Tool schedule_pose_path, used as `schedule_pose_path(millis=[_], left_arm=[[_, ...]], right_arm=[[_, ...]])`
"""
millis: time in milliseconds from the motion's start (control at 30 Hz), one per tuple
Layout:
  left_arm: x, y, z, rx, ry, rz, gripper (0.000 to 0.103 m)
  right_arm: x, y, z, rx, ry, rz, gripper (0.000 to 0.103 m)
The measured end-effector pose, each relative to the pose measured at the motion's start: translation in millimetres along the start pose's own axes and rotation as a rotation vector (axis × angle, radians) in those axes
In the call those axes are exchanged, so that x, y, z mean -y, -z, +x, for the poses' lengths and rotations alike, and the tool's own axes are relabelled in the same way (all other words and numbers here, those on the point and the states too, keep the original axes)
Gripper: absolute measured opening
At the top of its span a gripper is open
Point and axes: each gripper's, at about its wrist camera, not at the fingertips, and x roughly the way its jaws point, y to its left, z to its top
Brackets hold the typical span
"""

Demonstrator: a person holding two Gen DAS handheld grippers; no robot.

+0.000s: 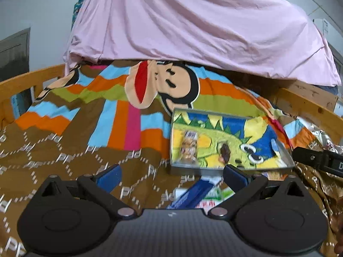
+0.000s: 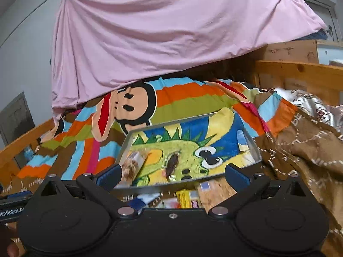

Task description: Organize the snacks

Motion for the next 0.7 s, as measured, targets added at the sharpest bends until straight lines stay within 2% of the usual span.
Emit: schedule_pose_path(millis=[200,533,600,700], left_arm=[[-9,13,-24,-0.021,-0.014,-0.053,0.102],[-18,37,-47,-0.068,-0.057,-0.072,0.103],[-17,41,-48,-0.085,-0.063,-0.069,0.103],[-14,47,-45,-0.133,-0.056,-0.077,0.102]], right_arm=[[-6,17,-24,-0.037,0.000,-0.061,0.102],[-12,35,-54,-0.056,0.022,-0.107,0.102],[-14,42,-61,-0.066,0.056,-0.105,0.102],[-17,46,-73,-0.091,0.159,-0.085,0.102]])
